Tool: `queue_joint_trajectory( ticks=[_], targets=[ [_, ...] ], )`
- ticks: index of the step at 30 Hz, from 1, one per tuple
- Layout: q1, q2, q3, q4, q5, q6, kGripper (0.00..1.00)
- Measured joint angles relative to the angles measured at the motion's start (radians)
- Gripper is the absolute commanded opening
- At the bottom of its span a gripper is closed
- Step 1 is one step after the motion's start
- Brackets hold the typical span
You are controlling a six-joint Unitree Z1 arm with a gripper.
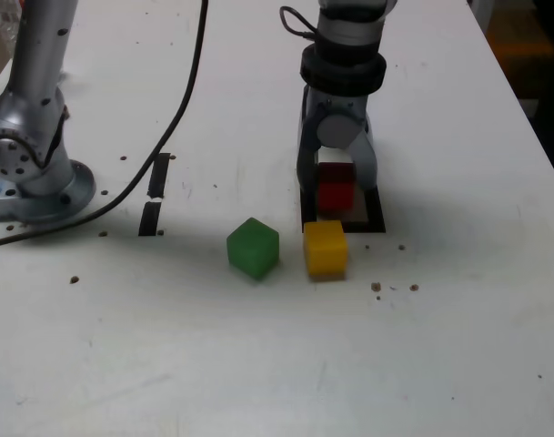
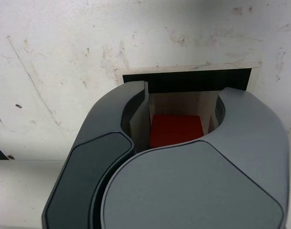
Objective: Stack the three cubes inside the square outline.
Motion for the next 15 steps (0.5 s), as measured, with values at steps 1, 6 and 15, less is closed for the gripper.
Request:
queue_joint_trajectory(
  ticks=[1,6,15],
  targets=[
    [0.0,0.0,0.001,0.0,0.0,-0.001,0.57],
    [0.0,0.002,0.002,-0.005,0.0,-0.002,0.69],
    [-0.001,0.002,0.007,-0.004,0.008,-0.008,0.75]
  ],
)
